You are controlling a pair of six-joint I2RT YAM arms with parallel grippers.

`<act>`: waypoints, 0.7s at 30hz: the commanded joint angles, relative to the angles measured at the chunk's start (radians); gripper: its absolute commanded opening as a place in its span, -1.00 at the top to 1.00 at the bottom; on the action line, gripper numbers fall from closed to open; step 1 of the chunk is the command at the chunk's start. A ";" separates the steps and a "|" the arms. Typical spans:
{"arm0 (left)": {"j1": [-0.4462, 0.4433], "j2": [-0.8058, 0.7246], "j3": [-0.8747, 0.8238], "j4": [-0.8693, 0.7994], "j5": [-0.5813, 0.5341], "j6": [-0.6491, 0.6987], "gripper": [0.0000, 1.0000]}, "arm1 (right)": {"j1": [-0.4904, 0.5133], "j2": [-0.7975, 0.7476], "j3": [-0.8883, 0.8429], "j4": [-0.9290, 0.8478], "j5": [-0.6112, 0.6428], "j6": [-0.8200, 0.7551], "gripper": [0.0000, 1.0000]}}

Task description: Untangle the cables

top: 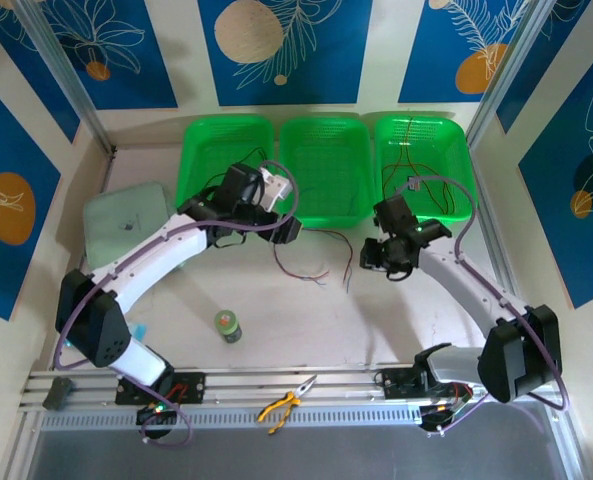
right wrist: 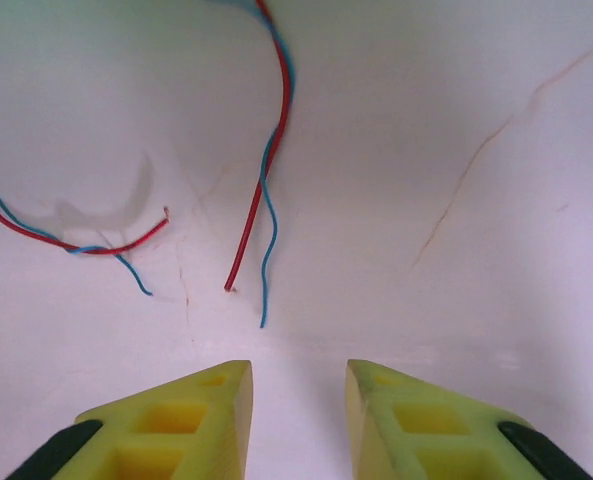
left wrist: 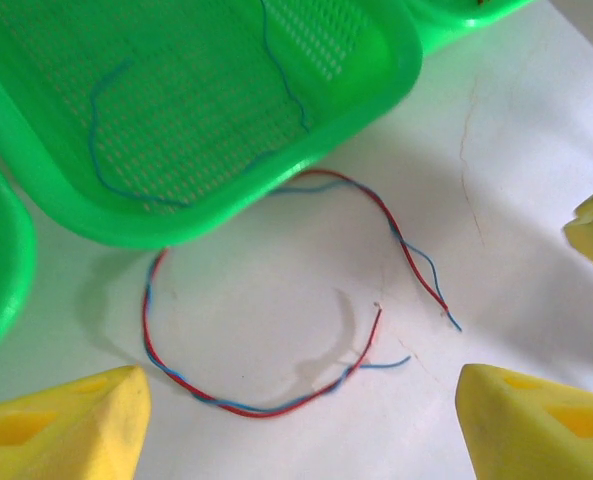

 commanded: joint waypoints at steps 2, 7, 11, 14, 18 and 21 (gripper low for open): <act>-0.056 -0.010 -0.067 0.056 0.009 -0.080 -0.57 | -0.004 0.071 -0.084 0.171 -0.142 0.134 0.45; -0.096 -0.011 -0.133 0.092 -0.001 -0.123 -0.57 | -0.027 0.177 -0.108 0.237 -0.194 0.119 0.56; -0.104 -0.016 -0.153 0.092 -0.011 -0.125 -0.57 | -0.039 0.206 -0.108 0.271 -0.223 0.118 0.56; -0.104 -0.021 -0.159 0.094 -0.020 -0.125 -0.57 | -0.032 0.210 -0.083 0.255 -0.225 0.119 0.56; -0.104 -0.020 -0.161 0.095 -0.030 -0.121 -0.58 | -0.017 0.251 -0.058 0.244 -0.239 0.110 0.56; -0.105 -0.015 -0.156 0.098 -0.028 -0.129 -0.58 | -0.020 0.298 -0.037 0.235 -0.260 0.089 0.55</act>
